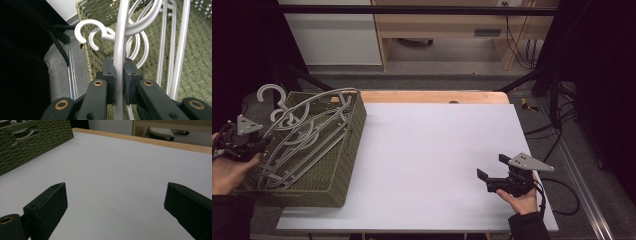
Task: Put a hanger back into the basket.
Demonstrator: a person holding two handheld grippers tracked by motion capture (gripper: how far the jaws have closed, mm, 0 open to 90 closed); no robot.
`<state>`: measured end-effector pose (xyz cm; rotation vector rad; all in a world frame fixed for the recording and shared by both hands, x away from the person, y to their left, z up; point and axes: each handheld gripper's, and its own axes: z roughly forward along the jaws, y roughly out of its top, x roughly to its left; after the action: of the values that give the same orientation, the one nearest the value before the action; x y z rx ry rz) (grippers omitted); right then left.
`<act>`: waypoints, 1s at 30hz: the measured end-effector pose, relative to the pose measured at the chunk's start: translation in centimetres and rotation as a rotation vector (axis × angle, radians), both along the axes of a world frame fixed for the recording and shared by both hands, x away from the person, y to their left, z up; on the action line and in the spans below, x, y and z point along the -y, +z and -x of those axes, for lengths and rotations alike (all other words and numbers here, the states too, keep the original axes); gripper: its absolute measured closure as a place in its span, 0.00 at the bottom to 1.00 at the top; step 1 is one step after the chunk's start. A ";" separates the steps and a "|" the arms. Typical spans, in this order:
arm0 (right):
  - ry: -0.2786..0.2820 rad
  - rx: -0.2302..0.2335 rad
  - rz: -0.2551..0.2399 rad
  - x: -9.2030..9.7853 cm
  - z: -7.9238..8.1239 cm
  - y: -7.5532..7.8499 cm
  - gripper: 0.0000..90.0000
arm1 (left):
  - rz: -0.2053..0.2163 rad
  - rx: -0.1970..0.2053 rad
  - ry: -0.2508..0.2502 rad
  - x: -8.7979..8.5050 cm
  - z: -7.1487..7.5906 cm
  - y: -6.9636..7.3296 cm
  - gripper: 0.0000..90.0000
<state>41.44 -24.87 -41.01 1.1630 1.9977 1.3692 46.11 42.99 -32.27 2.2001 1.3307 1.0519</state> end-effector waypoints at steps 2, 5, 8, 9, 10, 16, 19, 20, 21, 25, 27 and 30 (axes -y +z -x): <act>0.005 0.000 0.000 0.0 0.0 0.0 0.06 | -0.003 -0.010 0.007 -0.3 0.0 -0.3 0.91; 0.004 -0.001 0.001 0.0 0.0 0.0 0.06 | -0.004 -0.015 0.017 -0.7 0.0 -0.6 0.91; 0.001 -0.003 0.000 0.0 0.0 0.0 0.06 | -0.006 -0.019 0.023 -0.8 0.0 -0.7 0.91; 0.002 -0.002 0.000 -0.1 0.0 0.0 0.06 | -0.018 -0.022 0.024 -0.8 -0.1 -0.8 0.91; 0.003 -0.003 0.001 -0.1 0.0 0.0 0.06 | -0.018 -0.022 0.024 -0.8 -0.1 -0.8 0.91; 0.003 -0.005 0.002 0.0 0.0 0.0 0.06 | -0.021 -0.066 0.028 -0.5 -0.7 -2.1 0.91; 0.008 -0.007 0.003 -0.1 0.0 0.0 0.06 | -0.033 -0.091 0.014 -0.1 -1.0 -2.8 0.91; 0.005 -0.007 0.004 -0.1 0.0 0.0 0.06 | -0.035 -0.102 0.015 0.1 -1.2 -3.1 0.91; 0.006 -0.007 0.006 -0.1 0.0 0.0 0.06 | -0.035 -0.121 0.008 0.2 -1.3 -3.3 0.91; 0.009 -0.006 0.003 -0.1 0.0 0.0 0.06 | 0.009 -0.166 0.007 0.5 -1.6 -4.3 0.91; 0.007 -0.007 0.002 -0.1 0.0 0.0 0.06 | 0.053 -0.183 0.007 0.1 -1.6 -4.7 0.91; 0.007 -0.006 0.005 -0.1 0.0 0.0 0.06 | 0.095 -0.194 0.014 -0.4 -1.6 -5.1 0.91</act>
<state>41.45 -24.74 -41.01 1.1608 2.0103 1.3647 47.72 43.36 -37.36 2.2707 1.4476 0.7784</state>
